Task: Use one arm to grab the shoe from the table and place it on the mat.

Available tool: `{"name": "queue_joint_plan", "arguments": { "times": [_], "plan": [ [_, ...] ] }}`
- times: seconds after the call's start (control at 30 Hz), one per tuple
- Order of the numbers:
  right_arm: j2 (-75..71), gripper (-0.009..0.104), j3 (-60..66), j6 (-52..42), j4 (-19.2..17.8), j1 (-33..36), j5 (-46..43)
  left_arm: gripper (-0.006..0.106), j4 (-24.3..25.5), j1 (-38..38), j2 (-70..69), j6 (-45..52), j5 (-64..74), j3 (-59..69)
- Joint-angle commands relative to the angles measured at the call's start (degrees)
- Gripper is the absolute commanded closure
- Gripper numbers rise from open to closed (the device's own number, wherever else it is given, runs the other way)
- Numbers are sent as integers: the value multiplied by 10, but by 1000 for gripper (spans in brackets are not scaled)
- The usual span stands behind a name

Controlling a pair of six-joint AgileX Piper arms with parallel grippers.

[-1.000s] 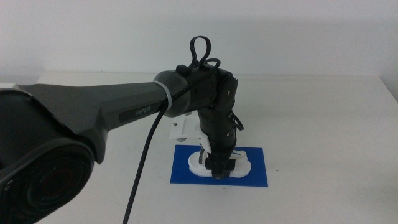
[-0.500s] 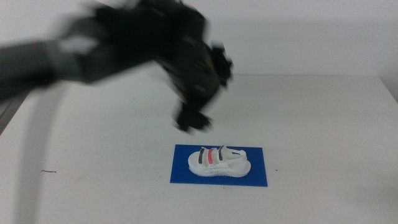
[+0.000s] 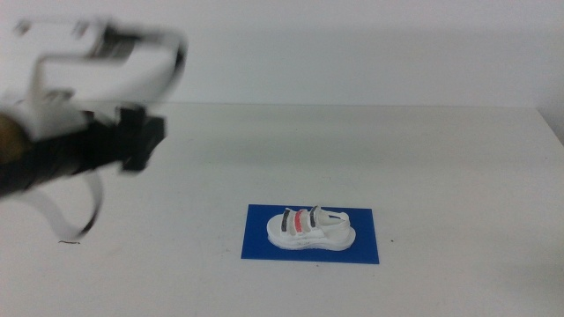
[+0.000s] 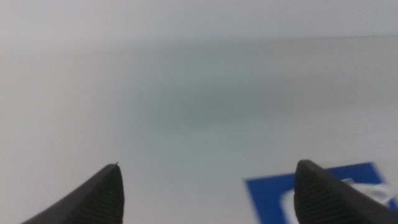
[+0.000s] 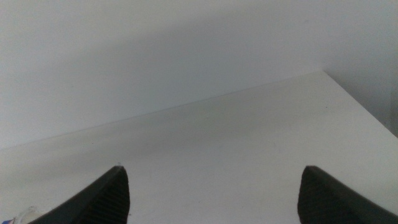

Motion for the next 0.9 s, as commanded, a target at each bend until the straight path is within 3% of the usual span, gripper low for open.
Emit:
{"name": "queue_joint_plan", "arguments": {
  "times": [0.0, 0.23, 0.33, 0.53, 0.73, 0.87],
  "plan": [
    [-3, 16, 1, -2, -4, 1, -5, 7, -38, 20, -62, 136, -91, 72],
    [-3, 16, 1, -2, -4, 1, -5, 7, -26, 71, -223, 159, -236, 209],
    [-3, 16, 1, -2, -4, 1, -5, 7, -51, 106, -281, 156, -211, 222],
    [-3, 16, 1, -2, -4, 1, -5, 7, -51, 136, -376, 156, -103, 223],
    [-3, 16, 1, -2, -4, 1, -5, 7, -51, 143, -428, 159, -194, 296],
    [-3, 16, 1, -2, -4, 1, -5, 7, -105, 182, -512, 159, -217, 375]
  ]
}}
